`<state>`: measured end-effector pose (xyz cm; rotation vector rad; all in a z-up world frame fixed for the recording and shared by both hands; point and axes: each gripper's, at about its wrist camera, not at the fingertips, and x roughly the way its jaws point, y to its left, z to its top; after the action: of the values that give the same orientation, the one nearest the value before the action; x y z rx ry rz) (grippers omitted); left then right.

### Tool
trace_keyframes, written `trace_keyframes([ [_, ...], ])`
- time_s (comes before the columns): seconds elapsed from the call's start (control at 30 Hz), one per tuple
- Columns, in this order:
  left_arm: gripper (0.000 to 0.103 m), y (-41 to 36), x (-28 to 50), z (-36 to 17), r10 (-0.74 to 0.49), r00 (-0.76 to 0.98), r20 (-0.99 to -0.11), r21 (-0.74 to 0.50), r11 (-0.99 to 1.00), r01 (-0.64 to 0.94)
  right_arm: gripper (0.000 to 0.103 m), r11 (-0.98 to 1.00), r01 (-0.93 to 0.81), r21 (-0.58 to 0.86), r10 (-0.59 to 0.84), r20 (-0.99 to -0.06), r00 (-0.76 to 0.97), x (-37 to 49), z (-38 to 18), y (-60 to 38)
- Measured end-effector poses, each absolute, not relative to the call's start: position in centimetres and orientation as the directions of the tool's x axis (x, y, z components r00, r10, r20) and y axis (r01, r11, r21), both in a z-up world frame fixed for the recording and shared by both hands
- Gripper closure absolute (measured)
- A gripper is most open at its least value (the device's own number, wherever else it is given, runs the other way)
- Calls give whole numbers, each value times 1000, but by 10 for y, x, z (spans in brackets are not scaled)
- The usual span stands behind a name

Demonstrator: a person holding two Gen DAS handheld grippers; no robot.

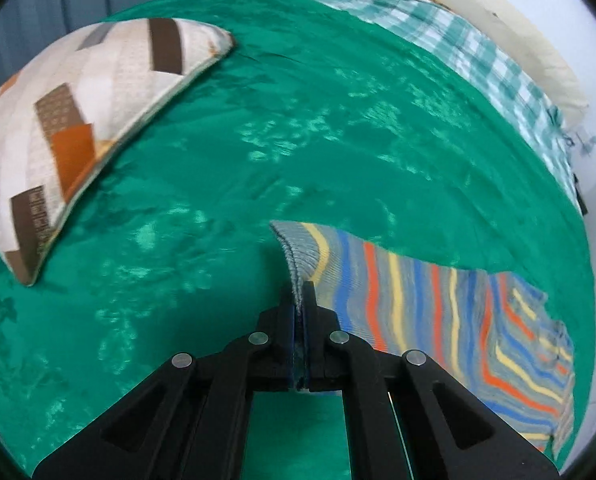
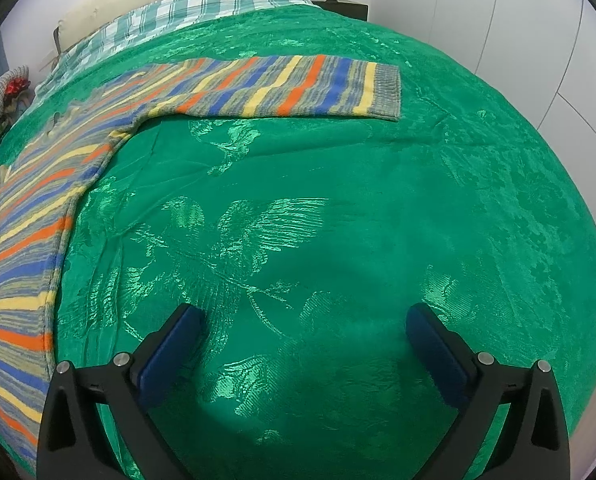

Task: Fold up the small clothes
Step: 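Grasp the opposite sweater side with the left tool and fold it over the body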

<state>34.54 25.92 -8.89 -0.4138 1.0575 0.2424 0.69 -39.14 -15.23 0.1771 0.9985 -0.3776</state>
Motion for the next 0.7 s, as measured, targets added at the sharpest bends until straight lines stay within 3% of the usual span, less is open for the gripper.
trace_keyframes([
  [0.33,101,267,330,-128,17,375,-927,-157,890,-428,1,921,389,-28,-230,-845,483,7,-152,-393],
  [0.37,98,268,327,-127,-14,388,-922,-195,882,-430,1,921,388,-28,-229,-845,483,7,-152,-393],
  [0.43,76,278,318,-123,-81,429,-900,-288,849,-444,1,921,388,-28,-229,-845,483,7,-152,-393],
  [0.47,49,285,308,-119,-127,466,-876,-355,822,-445,1,921,388,-29,-230,-845,483,7,-152,-393],
  [0.5,35,292,295,-115,-154,510,-846,-410,800,-438,1,921,388,-28,-229,-845,483,7,-152,-393],
  [0.7,40,300,259,-131,-289,546,-786,-536,758,-371,0,921,389,-36,-235,-846,479,8,-153,-393],
])
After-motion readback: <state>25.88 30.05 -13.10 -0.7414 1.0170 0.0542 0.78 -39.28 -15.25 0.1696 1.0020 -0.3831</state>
